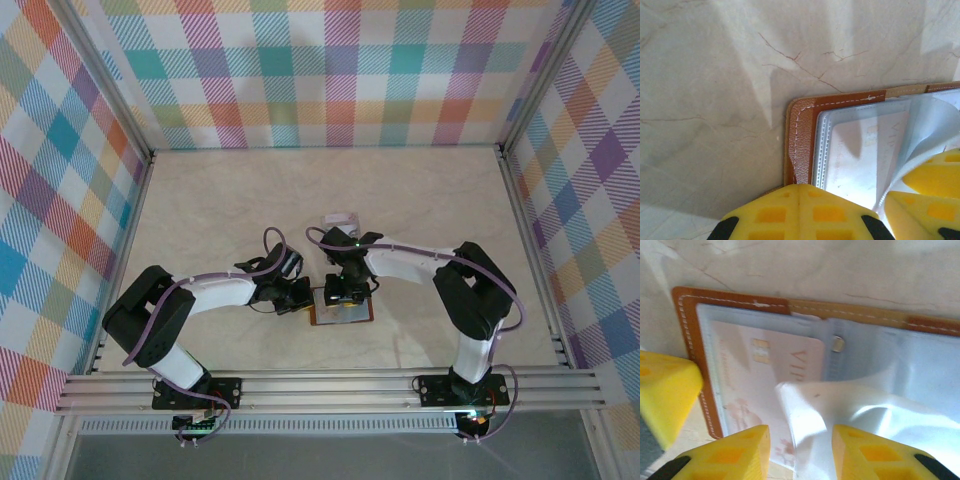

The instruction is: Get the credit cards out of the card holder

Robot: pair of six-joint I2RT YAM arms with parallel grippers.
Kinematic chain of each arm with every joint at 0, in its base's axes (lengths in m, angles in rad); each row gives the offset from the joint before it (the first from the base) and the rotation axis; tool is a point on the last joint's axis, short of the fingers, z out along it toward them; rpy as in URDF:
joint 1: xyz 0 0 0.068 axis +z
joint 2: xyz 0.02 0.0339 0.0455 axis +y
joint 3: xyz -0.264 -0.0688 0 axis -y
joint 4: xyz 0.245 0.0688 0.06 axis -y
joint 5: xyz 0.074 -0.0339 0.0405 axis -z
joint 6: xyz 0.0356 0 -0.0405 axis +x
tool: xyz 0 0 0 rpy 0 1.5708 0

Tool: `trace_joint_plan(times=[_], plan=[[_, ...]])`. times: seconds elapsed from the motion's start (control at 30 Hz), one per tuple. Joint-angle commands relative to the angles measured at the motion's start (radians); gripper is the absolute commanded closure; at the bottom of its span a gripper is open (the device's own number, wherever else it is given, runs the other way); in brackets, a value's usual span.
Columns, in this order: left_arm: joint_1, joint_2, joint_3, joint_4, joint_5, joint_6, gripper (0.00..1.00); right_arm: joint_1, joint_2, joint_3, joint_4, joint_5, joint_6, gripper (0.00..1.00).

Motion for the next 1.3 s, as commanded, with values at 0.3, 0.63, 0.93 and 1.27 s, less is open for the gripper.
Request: trace_joint_plan(times=[0.3,0.63,0.93,1.27], plan=[[0.007,0.034,0.012,-0.093,-0.013,0.017,0.97,0.007,-0.053,0.039,-0.158,0.152,-0.031,0.60],[0.007,0.030,0.041,-0.123,-0.013,0.030,0.97,0.006,-0.053,0.035,-0.212,0.258,-0.056,0.60],[0.007,0.003,0.069,-0.181,-0.016,0.034,0.97,0.007,-0.031,0.004,-0.189,0.273,-0.062,0.60],[0.005,-0.037,0.093,-0.218,-0.025,0.031,0.97,0.007,-0.048,0.032,-0.203,0.273,-0.081,0.60]])
